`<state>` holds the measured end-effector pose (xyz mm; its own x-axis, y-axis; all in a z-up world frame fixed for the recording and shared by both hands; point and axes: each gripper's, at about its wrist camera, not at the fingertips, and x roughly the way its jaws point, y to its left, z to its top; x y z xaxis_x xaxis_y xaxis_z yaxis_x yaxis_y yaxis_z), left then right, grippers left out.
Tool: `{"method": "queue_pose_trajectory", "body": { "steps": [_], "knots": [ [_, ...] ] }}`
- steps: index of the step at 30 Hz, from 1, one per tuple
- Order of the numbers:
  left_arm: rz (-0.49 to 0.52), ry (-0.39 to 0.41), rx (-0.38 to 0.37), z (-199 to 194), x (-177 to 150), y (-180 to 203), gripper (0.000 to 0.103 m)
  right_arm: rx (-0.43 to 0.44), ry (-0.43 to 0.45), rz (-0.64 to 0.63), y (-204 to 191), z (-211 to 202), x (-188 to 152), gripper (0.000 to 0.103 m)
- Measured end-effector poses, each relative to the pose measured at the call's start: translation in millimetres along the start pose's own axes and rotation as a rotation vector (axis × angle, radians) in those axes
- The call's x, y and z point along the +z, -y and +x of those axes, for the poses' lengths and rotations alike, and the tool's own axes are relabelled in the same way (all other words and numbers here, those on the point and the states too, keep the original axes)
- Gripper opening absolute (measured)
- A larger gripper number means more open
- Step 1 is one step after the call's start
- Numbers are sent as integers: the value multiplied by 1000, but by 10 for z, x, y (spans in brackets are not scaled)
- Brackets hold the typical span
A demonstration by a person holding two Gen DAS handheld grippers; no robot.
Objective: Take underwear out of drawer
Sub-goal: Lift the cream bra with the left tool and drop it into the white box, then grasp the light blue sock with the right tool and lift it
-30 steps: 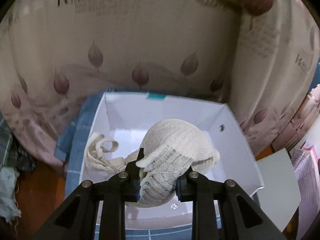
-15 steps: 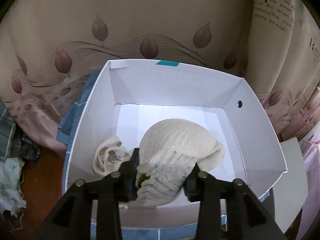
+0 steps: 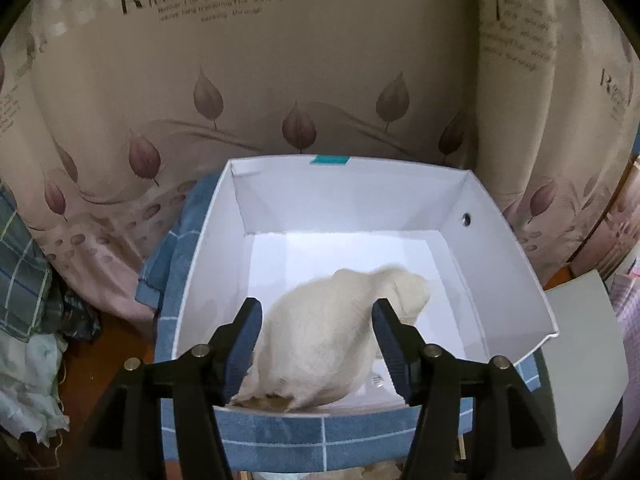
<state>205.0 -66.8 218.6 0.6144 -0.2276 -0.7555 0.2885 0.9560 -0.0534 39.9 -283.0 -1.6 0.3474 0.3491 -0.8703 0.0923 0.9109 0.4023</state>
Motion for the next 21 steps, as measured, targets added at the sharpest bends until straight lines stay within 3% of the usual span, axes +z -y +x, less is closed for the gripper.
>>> {"method": "queue_pose_trajectory", "body": {
  "steps": [9,17,21],
  "knots": [
    [-24,45,-24,-387,-222,-112,60,-11,2,-3,-6,6,7,42],
    [-112,39,7,-543,-878,-421,60,-28,3,-11,-17,4,6,42],
    [-146,34,61,-532,-1266,-554,61,-44,5,-22,-33,-6,7,42]
  ]
}}
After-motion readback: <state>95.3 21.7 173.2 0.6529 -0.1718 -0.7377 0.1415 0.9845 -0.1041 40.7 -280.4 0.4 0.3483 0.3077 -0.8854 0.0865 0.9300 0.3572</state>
